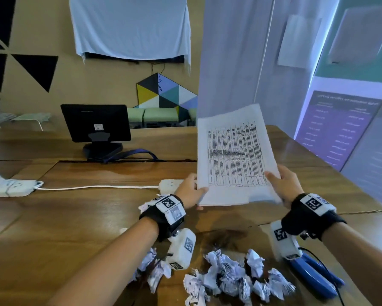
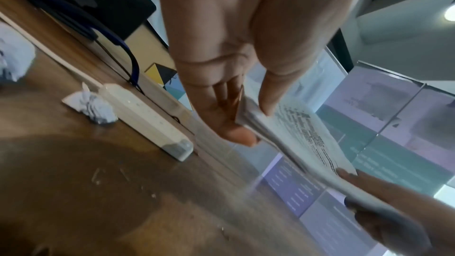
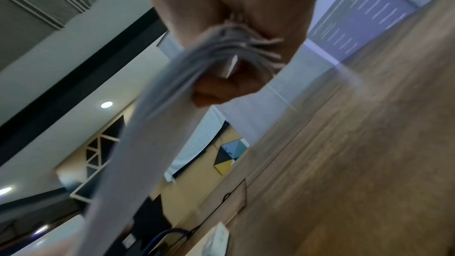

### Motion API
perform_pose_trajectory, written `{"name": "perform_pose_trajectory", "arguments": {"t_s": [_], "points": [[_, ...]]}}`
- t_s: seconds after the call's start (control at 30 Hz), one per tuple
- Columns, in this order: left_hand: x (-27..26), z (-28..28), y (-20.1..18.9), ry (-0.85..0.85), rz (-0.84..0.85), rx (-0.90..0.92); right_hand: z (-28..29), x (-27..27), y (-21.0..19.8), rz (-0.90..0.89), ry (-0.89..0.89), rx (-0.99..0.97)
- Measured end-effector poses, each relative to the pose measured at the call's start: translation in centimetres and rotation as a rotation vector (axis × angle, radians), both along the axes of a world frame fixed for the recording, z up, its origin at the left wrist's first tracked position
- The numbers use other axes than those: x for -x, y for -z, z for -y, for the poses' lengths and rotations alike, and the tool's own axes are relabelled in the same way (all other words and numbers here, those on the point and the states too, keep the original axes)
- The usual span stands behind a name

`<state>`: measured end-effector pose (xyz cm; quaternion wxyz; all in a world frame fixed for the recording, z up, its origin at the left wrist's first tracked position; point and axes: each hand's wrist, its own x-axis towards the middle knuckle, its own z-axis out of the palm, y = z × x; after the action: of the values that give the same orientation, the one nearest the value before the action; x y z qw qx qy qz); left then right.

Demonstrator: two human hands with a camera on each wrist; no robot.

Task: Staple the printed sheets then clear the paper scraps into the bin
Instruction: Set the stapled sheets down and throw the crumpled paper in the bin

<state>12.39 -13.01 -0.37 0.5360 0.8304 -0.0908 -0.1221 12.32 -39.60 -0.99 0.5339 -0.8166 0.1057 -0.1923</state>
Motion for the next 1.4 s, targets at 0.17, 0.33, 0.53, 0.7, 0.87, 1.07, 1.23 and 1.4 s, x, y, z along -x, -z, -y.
{"name": "perform_pose_trajectory", "arguments": {"t_s": [0.17,0.33,0.53,0.7,0.87,1.07,1.23,1.4], "points": [[-0.3,3.4,1.3,0.065,-0.087,0.029,3.7,-1.4,0.7,-0.149,0.119,0.094],[-1.8,6.2,2.6,0.069,-0.1,-0.029,6.2,-3.0,1.6,-0.331,0.164,0.257],[-3.3,8.1,3.5,0.112,-0.164,-0.098,8.1,-5.9,2.7,-0.533,0.19,0.351],[-3.9,8.3,3.9,0.139,-0.18,-0.197,7.9,-7.8,3.8,-0.562,0.252,0.417],[-4.2,7.5,4.8,0.152,-0.221,-0.328,7.2,-8.2,4.3,-0.655,0.215,0.622],[-4.6,4.5,3.1,0.153,-0.141,-0.382,6.4,-8.4,4.4,-0.662,0.089,0.912],[-4.9,0.0,0.5,0.128,-0.015,-0.509,1.5,-5.6,1.6,-0.539,-0.214,0.908],[-4.0,-4.9,0.3,0.118,0.0,-0.803,-3.9,0.4,0.1,-0.685,-0.639,1.039]]}}
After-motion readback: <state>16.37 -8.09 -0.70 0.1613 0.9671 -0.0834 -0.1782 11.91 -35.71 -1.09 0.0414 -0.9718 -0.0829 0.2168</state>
